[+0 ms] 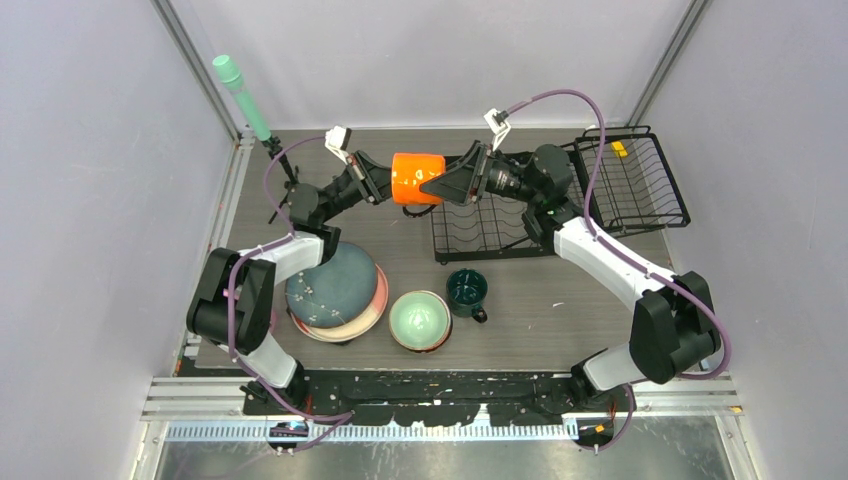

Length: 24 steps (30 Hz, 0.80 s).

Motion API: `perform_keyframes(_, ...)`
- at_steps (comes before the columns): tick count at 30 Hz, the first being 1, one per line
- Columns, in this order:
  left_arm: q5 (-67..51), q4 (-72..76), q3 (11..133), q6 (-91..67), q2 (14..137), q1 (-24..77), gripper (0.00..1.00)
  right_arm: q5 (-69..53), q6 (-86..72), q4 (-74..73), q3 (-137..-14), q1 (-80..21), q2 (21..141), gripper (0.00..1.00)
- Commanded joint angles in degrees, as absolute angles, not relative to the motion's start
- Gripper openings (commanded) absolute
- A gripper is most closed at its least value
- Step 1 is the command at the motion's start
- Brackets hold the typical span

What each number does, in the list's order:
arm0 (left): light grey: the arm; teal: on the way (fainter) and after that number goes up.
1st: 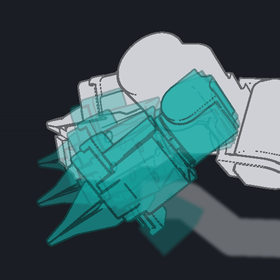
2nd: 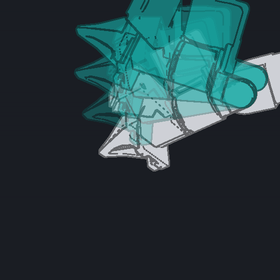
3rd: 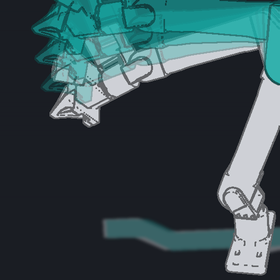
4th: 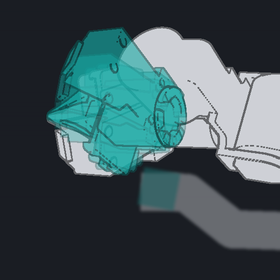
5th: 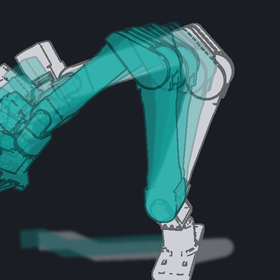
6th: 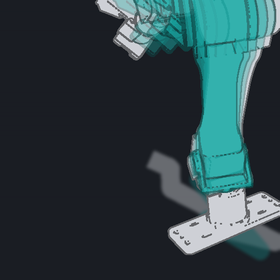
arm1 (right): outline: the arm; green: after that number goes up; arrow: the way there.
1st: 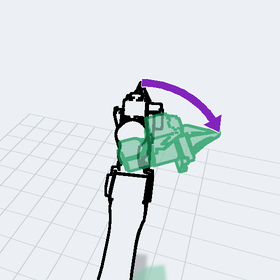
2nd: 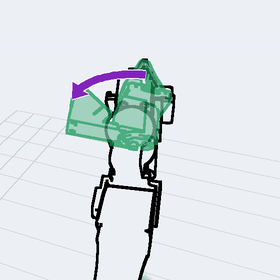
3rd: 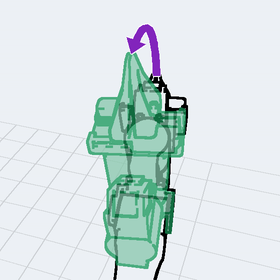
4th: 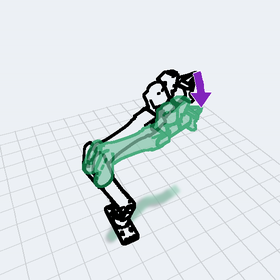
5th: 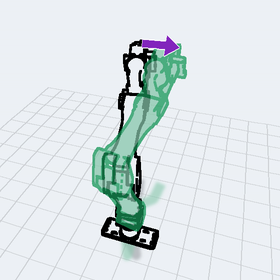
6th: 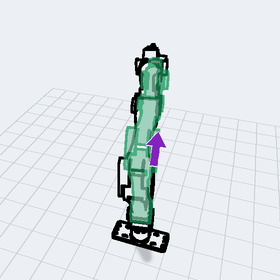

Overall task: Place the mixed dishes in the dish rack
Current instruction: Pick up the cup at the center of the board.

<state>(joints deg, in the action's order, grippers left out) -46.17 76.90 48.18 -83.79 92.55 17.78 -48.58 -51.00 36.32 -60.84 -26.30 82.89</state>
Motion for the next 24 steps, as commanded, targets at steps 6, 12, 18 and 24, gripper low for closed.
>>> perform_keyframes(6, -44.2, 82.0, 48.7, -84.6, 90.2, 17.9, 0.00, -46.7, -51.3, 41.0, -61.2, -26.6, 81.7, 0.87)
perform_keyframes(12, -43.6, 82.0, 48.3, -84.3, 90.6, 17.9, 0.02, -47.4, -51.4, 40.7, -61.3, -26.6, 81.9, 0.52)
perform_keyframes(18, -43.7, 80.5, 48.2, -83.1, 92.5, 17.8, 0.25, -45.4, -51.4, 39.6, -60.9, -26.3, 82.0, 0.32)
perform_keyframes(24, -43.0, 78.6, 47.5, -82.1, 93.7, 17.2, 0.39, -43.1, -54.4, 40.3, -59.8, -24.0, 82.6, 0.28)
